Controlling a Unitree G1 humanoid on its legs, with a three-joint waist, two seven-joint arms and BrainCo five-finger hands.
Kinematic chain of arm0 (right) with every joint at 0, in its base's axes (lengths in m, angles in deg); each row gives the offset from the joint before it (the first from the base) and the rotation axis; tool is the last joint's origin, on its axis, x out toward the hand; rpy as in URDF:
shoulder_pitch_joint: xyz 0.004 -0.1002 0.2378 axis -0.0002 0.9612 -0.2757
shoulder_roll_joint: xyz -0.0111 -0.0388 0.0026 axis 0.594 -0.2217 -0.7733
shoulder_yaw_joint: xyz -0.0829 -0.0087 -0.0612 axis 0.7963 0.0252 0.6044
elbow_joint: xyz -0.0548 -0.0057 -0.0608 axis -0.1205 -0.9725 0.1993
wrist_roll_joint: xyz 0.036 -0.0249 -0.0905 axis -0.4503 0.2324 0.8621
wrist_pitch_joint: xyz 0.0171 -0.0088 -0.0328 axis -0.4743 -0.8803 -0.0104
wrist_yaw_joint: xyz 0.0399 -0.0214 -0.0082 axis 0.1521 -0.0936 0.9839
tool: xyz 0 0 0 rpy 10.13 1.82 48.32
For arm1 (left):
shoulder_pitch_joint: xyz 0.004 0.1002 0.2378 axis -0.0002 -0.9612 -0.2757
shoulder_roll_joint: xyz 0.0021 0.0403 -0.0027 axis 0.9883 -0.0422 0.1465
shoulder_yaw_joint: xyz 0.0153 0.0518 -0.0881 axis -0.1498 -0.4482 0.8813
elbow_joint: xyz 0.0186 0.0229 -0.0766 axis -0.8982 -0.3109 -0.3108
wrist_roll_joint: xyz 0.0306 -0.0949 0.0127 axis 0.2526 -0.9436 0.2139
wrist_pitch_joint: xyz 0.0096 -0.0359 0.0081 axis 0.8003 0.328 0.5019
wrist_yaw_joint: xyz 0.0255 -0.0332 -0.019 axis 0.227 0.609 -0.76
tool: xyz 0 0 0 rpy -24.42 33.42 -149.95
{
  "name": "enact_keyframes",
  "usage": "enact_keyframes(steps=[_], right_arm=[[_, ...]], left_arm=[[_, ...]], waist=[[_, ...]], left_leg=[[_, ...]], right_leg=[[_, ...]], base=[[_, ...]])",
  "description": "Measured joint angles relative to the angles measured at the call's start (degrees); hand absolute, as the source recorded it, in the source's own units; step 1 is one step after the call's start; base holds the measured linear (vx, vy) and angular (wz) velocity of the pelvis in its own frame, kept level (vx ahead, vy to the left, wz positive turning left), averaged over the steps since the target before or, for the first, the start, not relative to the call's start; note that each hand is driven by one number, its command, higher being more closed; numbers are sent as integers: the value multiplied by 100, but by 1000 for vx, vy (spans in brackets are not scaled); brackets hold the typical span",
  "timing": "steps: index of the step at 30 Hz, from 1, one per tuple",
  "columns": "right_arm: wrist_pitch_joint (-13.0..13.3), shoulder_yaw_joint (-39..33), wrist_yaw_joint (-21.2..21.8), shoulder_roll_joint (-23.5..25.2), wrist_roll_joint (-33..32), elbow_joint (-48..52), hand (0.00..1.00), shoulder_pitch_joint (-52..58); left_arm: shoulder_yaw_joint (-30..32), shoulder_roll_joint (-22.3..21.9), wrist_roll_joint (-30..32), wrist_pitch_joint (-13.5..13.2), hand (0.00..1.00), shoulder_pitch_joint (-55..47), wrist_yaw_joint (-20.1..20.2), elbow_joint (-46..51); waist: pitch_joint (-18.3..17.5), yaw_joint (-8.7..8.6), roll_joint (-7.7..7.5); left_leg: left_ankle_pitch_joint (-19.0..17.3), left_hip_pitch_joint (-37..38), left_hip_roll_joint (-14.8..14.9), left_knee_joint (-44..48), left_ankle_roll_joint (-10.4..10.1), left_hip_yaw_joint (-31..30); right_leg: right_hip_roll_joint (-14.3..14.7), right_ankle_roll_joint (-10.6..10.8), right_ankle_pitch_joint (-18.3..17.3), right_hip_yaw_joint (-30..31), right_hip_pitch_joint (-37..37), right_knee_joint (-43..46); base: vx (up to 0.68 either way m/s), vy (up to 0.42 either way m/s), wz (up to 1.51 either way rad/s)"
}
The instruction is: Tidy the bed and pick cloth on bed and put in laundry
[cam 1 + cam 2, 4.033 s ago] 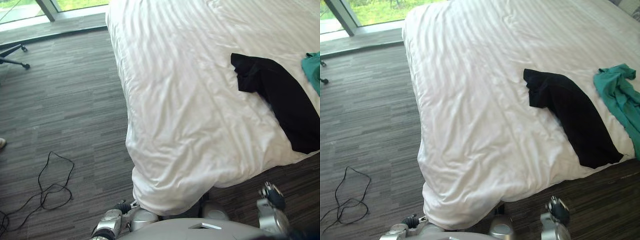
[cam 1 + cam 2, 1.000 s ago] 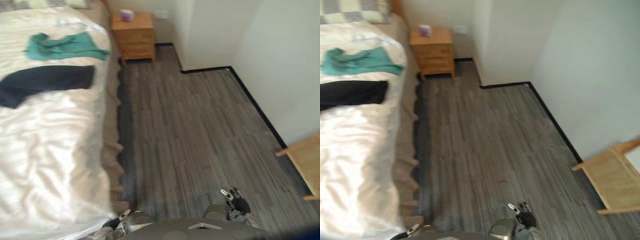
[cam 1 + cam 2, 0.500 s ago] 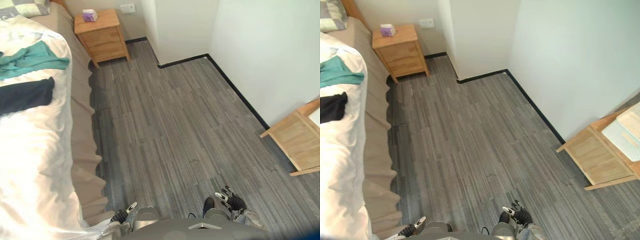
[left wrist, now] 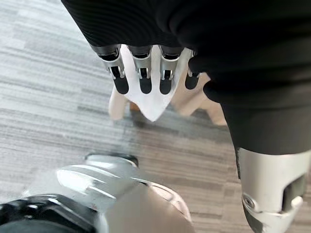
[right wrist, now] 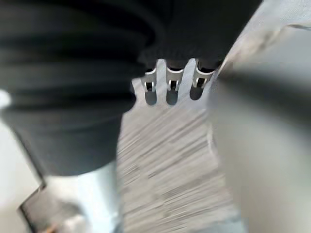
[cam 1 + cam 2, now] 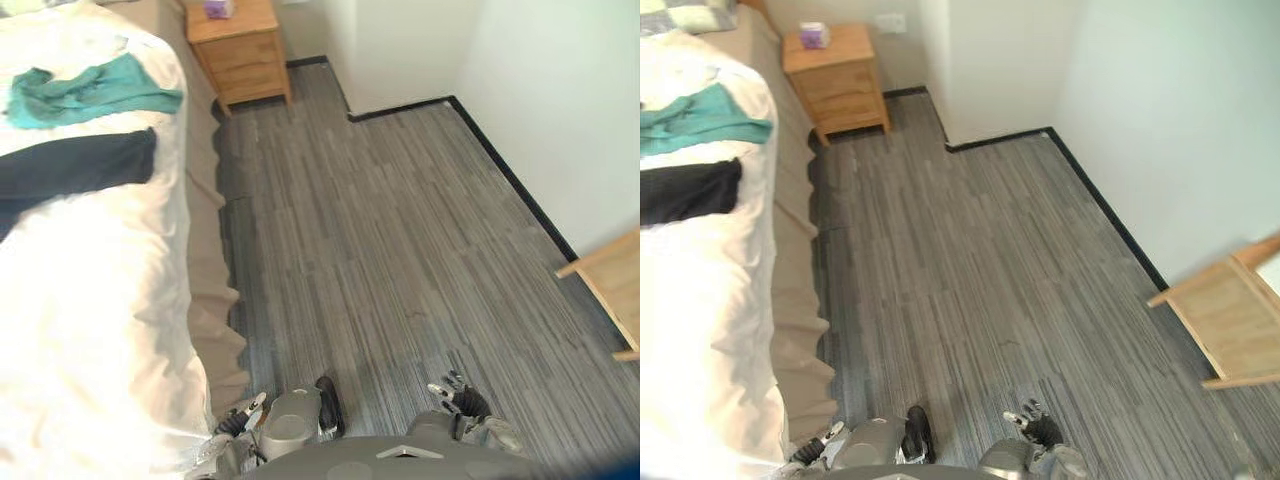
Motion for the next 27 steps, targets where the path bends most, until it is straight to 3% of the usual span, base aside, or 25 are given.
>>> enact_keyframes(steps=[1, 2, 4, 5, 6, 7, 9, 10, 11, 12, 13, 14, 15, 16, 17, 18, 19, 21, 23, 24, 25, 27], right_arm=[[25, 1, 40, 92, -97, 5, 0, 10], [64, 2, 69, 162, -166, 14, 0, 10], [249, 17, 153, 301, -290, 135, 0, 37], [272, 25, 182, 305, -322, 158, 0, 36], [371, 36, 217, 334, -340, 225, 0, 27], [409, 38, 216, 355, -341, 229, 0, 25], [496, 15, 206, 347, -335, 345, 0, -11], [492, 29, 199, 344, -335, 341, 0, 10], [484, 52, 191, 349, -337, 344, 0, 31], [478, 77, 134, 348, -339, 346, 0, 44], [347, 92, 24, 304, -321, 338, 0, 2], [253, 157, -17, 174, -329, 342, 0, -4], [213, 219, -21, 96, -329, 356, 0, -6], [175, 338, -11, 4, -334, 366, 0, -9], [165, 360, -18, -39, -323, 355, 0, -29], [108, 384, -19, -48, -316, 301, 0, -109], [85, 395, -13, -13, -315, 177, 0, -176], [54, 392, -5, 46, -310, 92, 0, -177], [32, 368, -8, 104, -309, 130, 0, -226], [-18, 372, -7, 126, -311, 171, 0, -236], [-19, 374, -7, 129, -311, 194, 0, -232], [-18, 377, -8, 65, -240, 208, 0, -240]], left_arm=[[-54, 40, 19, -12, 0, 7, -3, 12], [-86, 66, 49, -11, 0, 8, -4, 13], [-279, 115, 290, 12, 0, 76, 5, 2], [-280, 104, 295, 12, 0, 97, 9, -7], [-286, 76, 410, 11, 0, 141, 36, -9], [-285, 79, 423, 11, 0, 140, 70, -9], [-273, 119, 481, 14, 0, 125, 133, -19], [-244, 83, 500, 21, 0, -5, 128, -17], [-230, 70, 501, 23, 0, -48, 127, -1], [-213, 24, 504, 44, 0, -59, 125, 11], [-203, -39, 521, 105, 0, -90, 103, 30], [-195, -102, 529, 132, 0, -148, 85, 26], [-171, -176, 548, 133, 0, -191, 84, 25], [-91, -336, 531, 104, 0, -282, 90, 28], [-15, -394, 537, 89, 0, -296, 103, 29], [10, -410, 541, 76, 0, -296, 150, 29], [62, -372, 603, 54, 0, -297, 223, 29], [135, -397, 680, -43, 0, -310, 246, 47], [280, -440, 722, -130, 0, -326, 267, 48], [309, -458, 719, -183, 0, -350, 265, 59], [330, -506, 713, -205, 0, -362, 251, 73], [325, -599, 701, -192, 0, -311, 249, 68]], waist=[[17, 38, -51], [20, 40, -66], [47, 9, -25], [58, -7, 4], [94, -53, 70], [95, -63, 70], [142, -63, 12], [126, -68, 61], [109, -87, 71], [103, -104, 102], [33, -42, 234], [-42, -39, 366], [-42, -48, 509], [0, -48, 708], [24, -35, 786], [137, -17, 818], [248, 10, 687], [297, 177, 562], [327, 266, 515], [324, 275, 512], [305, 276, 581], [347, 308, 750]], left_leg=[[31, 283, 12, -231, 53, -251], [41, 393, 34, -317, 71, -340], [-22, 741, 132, -518, 63, -638], [-56, 790, 153, -529, 67, -688], [-97, 919, 200, -564, 1, -831], [-126, 972, 190, -571, -43, -886], [-345, 1272, 95, -607, -321, -960], [-601, 1656, 199, -560, -611, -963], [-716, 1781, 252, -475, -674, -990], [-863, 1837, 382, -124, -763, -1063], [-896, 1475, 615, 1091, -888, -1048], [-714, 1076, 856, 2098, -1158, -1029], [-431, 804, 1050, 2765, -1260, -1029], [391, 193, 1433, 4064, -1303, -1005], [450, -50, 1573, 4584, -1278, -986], [331, -470, 1624, 5335, -1109, -960], [203, -778, 1443, 5491, -1079, -942], [-10, -1161, 1095, 4885, -1077, -845], [-121, -1449, 818, 3495, -985, -656], [59, -1433, 609, 1880, -960, -550], [527, -1426, 520, 298, -1024, -452], [757, -1673, 661, -351, -1072, -216]], right_leg=[[330, -111, -553, -42, -226, 194], [496, -147, -746, -105, -335, 102], [1107, -359, -1041, -481, -734, -1273], [1235, -394, -998, -516, -799, -1692], [1517, -402, -548, -499, -958, -3057], [1560, -355, -305, -494, -1067, -3610], [1486, -199, 57, -384, -1430, -4172], [1559, -444, 187, -327, -1294, -4209], [1588, -586, 212, -323, -1159, -4199], [1646, -871, 629, -299, -1098, -3955], [1742, -1214, 628, -335, -1091, -3492], [1890, -1331, 398, -406, -941, -3413], [2023, -1377, 271, -456, -811, -3434], [2325, -1477, 100, -434, -510, -3629], [2441, -1580, 14, -420, -354, -3728], [2568, -1711, -131, -304, 33, -3873], [2576, -1796, -230, -141, 432, -4033], [2540, -1698, -256, 100, 907, -4297], [2539, -1581, -348, 345, 1325, -4599], [2532, -1507, -391, 474, 1559, -4805], [2593, -1455, -421, 587, 1811, -5076], [2772, -1393, -540, 680, 2148, -5378]], base=[[395, 92, 108], [389, 31, 80], [346, -44, 65], [404, -84, 63], [359, -86, 52], [492, -139, 63], [615, -224, 64], [624, -254, 78], [543, -234, 86], [662, -365, 65], [766, -449, 48], [751, -455, 18], [612, -338, -7], [488, -228, -18], [592, -240, -34], [568, -198, -44], [548, -196, -51], [488, -164, -78], [550, -116, -74], [587, -44, -51], [502, -2, -49], [523, 107, -35]])
